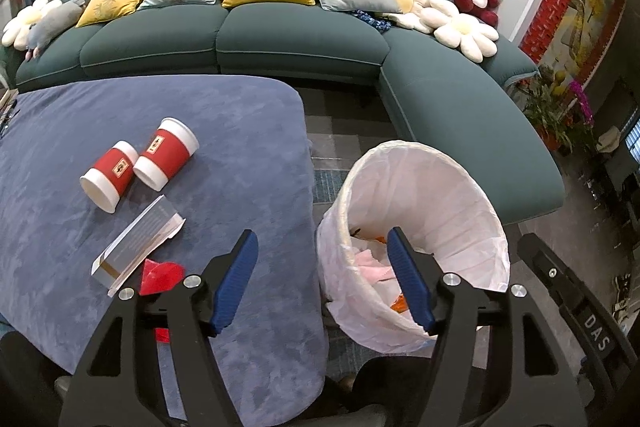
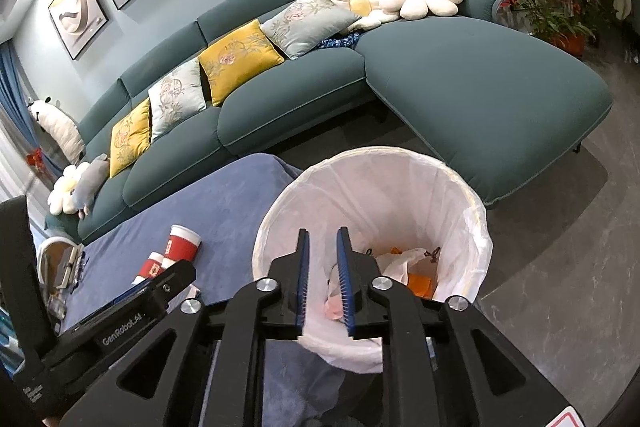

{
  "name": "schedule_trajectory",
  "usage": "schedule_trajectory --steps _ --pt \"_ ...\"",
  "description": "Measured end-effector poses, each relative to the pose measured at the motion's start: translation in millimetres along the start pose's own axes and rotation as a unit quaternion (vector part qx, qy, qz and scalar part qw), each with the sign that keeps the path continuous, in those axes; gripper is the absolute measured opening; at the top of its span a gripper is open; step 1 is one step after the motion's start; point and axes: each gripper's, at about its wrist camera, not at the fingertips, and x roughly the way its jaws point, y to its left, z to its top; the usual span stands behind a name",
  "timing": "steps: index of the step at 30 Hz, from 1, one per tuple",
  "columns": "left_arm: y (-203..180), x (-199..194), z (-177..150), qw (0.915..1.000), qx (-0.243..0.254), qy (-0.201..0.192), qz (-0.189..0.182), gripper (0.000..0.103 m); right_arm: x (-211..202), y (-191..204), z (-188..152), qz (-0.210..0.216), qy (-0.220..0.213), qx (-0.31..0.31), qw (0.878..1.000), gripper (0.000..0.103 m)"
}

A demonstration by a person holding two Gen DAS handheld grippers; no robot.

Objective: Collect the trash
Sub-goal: 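Move both open tools back over the table toward the red envelope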

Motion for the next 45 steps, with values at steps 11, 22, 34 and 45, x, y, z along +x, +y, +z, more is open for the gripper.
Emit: schedule_trajectory --steps 11,22,34,45 --pt "34 -17 -11 0.9997 -0.020 -0.007 0.009 0.065 -9 33 -16 0.005 0.008 -0.027 1.000 0.029" --pt "83 -35 -21 0.9983 -0.042 -0.020 0.036 0.065 -14 76 -34 0.020 0.017 -0.067 0.997 0.035" --pt "124 -48 -39 0.9961 -0.051 -0.024 0.068 0.066 -11 112 -64 0.035 0.039 -0.104 0.993 0.038" --pt "157 -48 -50 0.9939 -0.065 -0.019 0.087 0.066 0 141 -88 0.044 0.062 -0.137 0.988 0.041"
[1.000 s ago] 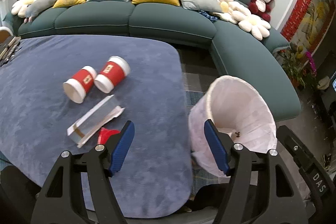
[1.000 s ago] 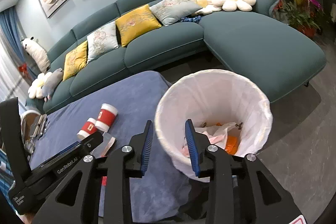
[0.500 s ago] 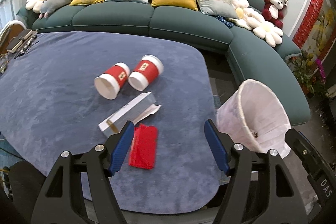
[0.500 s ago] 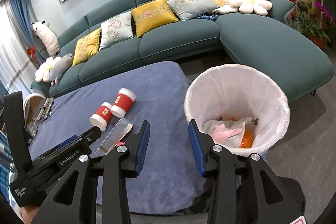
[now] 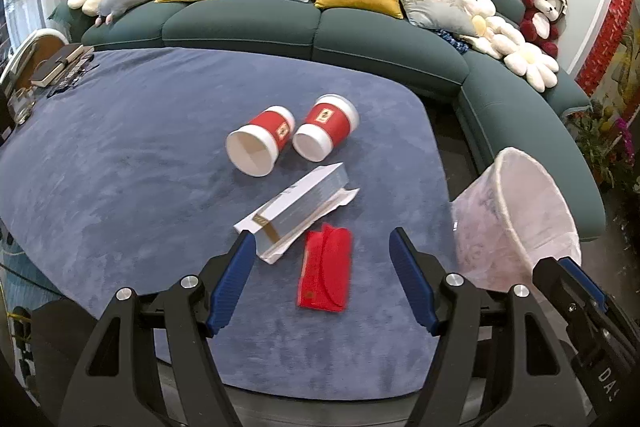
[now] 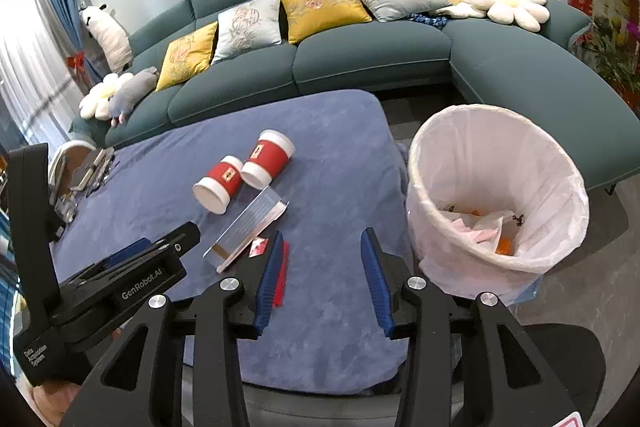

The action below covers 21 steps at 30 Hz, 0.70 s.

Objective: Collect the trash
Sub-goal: 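Move both open tools back over the table toward the red envelope, then lower the right tool onto the red envelope and close on it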

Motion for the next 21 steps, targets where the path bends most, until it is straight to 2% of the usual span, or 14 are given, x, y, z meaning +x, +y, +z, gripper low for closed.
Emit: schedule_trajectory --steps 11,14,21 --pt "52 11 -6 0.9989 -0.031 0.014 0.032 0.066 40 28 -21 0.013 0.054 -0.011 0.998 0.044" --pt "67 15 -9 0.9979 -0.045 0.021 0.042 0.070 50 37 -27 0.016 0.067 -0.021 0.997 0.044" --pt "82 24 -13 0.9969 -0.053 0.031 0.050 0.070 77 57 -41 0.018 0.094 -0.041 0.995 0.044"
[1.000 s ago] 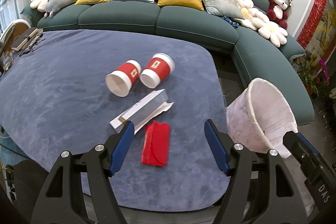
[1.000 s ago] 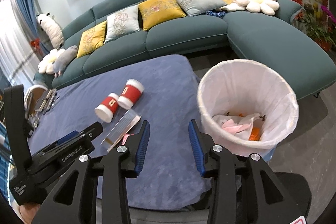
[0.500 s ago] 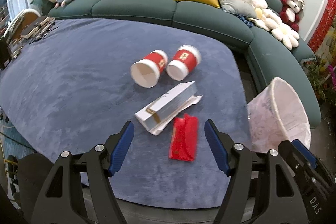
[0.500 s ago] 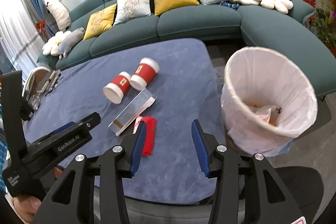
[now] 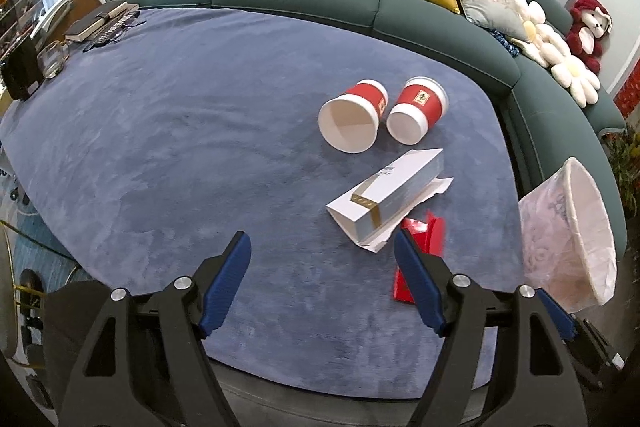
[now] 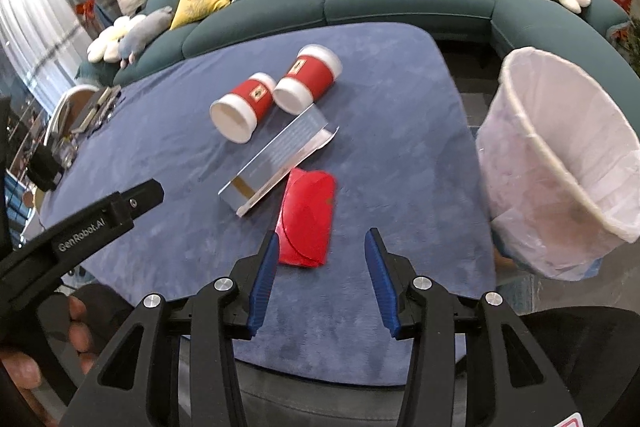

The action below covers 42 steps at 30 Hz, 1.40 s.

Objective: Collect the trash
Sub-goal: 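Lower the right tool onto the red envelope and close on it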

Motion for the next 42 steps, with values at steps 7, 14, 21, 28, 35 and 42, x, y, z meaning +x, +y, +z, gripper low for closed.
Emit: schedule_trajectory --steps 7,14,21,28,35,42 --pt "9 13 0 0.9999 -0.003 0.012 0.008 0.071 29 13 3 0.005 0.024 -0.007 1.000 0.044" --pt "17 24 3 0.9997 -0.010 0.020 0.010 0.076 57 21 4 0.007 0.041 -0.002 0.999 0.044" --pt "16 33 4 0.9996 -0.001 0.028 0.010 0.076 78 24 7 -0.001 0.051 -0.002 0.999 0.044" --pt "7 40 3 0.9992 0.013 0.036 0.007 0.077 86 9 8 -0.016 0.055 0.010 0.998 0.043" --pt "-2 42 1 0.9990 0.023 0.038 0.004 0.077 85 -4 9 -0.023 0.052 0.026 0.998 0.040" --pt "-11 47 -1 0.9984 0.036 0.043 0.004 0.077 90 -11 9 -0.024 0.056 0.029 0.998 0.025"
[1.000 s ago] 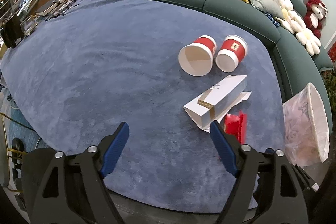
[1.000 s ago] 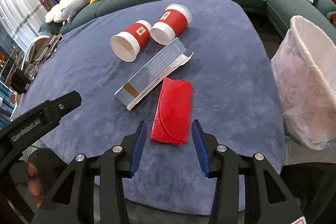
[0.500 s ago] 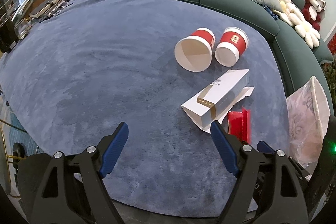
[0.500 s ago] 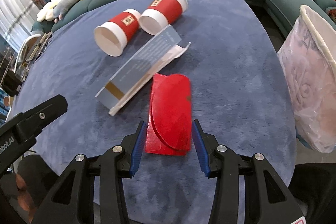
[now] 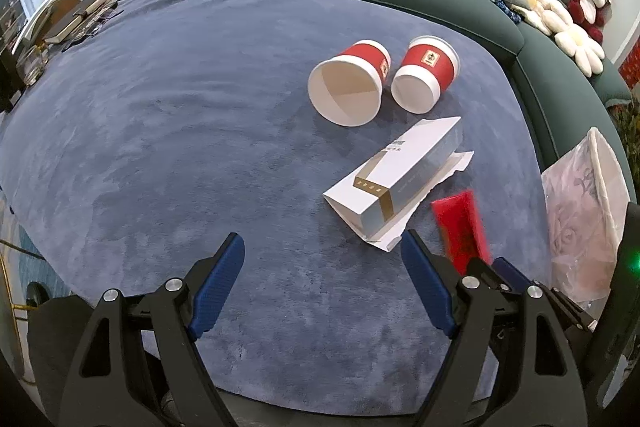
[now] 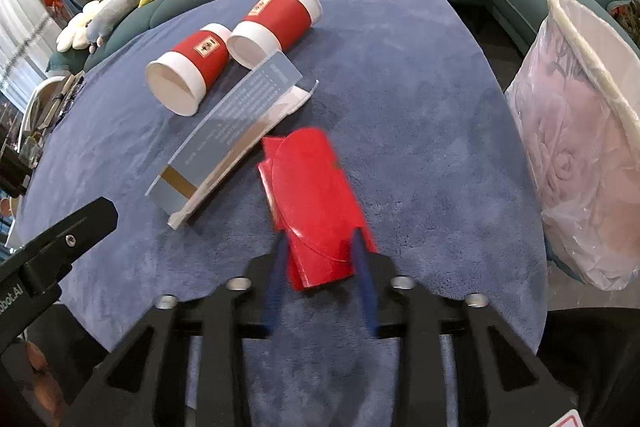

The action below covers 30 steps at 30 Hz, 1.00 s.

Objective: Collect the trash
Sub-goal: 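Lower the right tool onto the red envelope and close on it, then close the left tool on the white box while the right tool holds the envelope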

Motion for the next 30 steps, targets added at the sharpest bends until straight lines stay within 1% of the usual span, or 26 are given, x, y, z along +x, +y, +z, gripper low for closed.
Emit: schedule_trajectory --steps 2,3,4,8,10,13,16,21,23,24,26,27,28,30 --pt "-3 2 1 1.0000 0.007 0.000 0.002 0.077 -2 -3 1 0.008 -0.005 0.003 1.000 0.017" --pt "-6 4 2 0.9999 0.012 0.000 0.001 0.077 -4 -4 2 0.011 -0.007 0.004 1.000 0.016" --pt "-8 6 3 0.9999 0.016 0.000 0.000 0.077 -7 -5 4 0.013 -0.011 0.003 1.000 0.011" --pt "-23 15 8 0.9989 0.045 0.003 -0.014 0.077 -15 -10 8 0.007 -0.022 0.004 1.000 0.004" --pt "-31 20 10 0.9977 0.064 0.004 -0.020 0.077 -21 -18 9 0.013 -0.026 0.019 0.999 0.001" --pt "-43 30 12 0.9952 0.094 0.009 -0.029 0.077 -26 -30 12 0.020 -0.028 0.038 0.999 0.001" --pt "-53 43 12 0.9928 0.116 0.012 -0.028 0.078 -30 -36 16 0.024 -0.030 0.044 0.998 0.001" --pt "-59 61 15 0.9918 0.125 0.021 -0.017 0.076 -34 -43 20 0.028 -0.032 0.052 0.998 0.001" --pt "-60 67 17 0.9918 0.124 0.025 -0.013 0.067 -34 -44 22 0.031 -0.031 0.053 0.998 0.001" --pt "-60 68 19 0.9919 0.124 0.025 -0.012 0.065 -34 -44 23 0.031 -0.030 0.053 0.998 0.001" --pt "-59 69 22 0.9924 0.119 0.027 -0.016 0.054 -34 -42 22 0.032 -0.029 0.052 0.998 0.001" --pt "-60 70 24 0.9926 0.116 0.029 -0.020 0.052 -34 -43 22 0.033 -0.028 0.053 0.998 0.001" --pt "-60 69 25 0.9928 0.114 0.029 -0.024 0.044 -34 -43 22 0.034 -0.028 0.054 0.998 0.001" --pt "-62 64 27 0.9921 0.120 0.025 -0.028 0.026 -34 -43 23 0.035 -0.028 0.054 0.997 0.001"
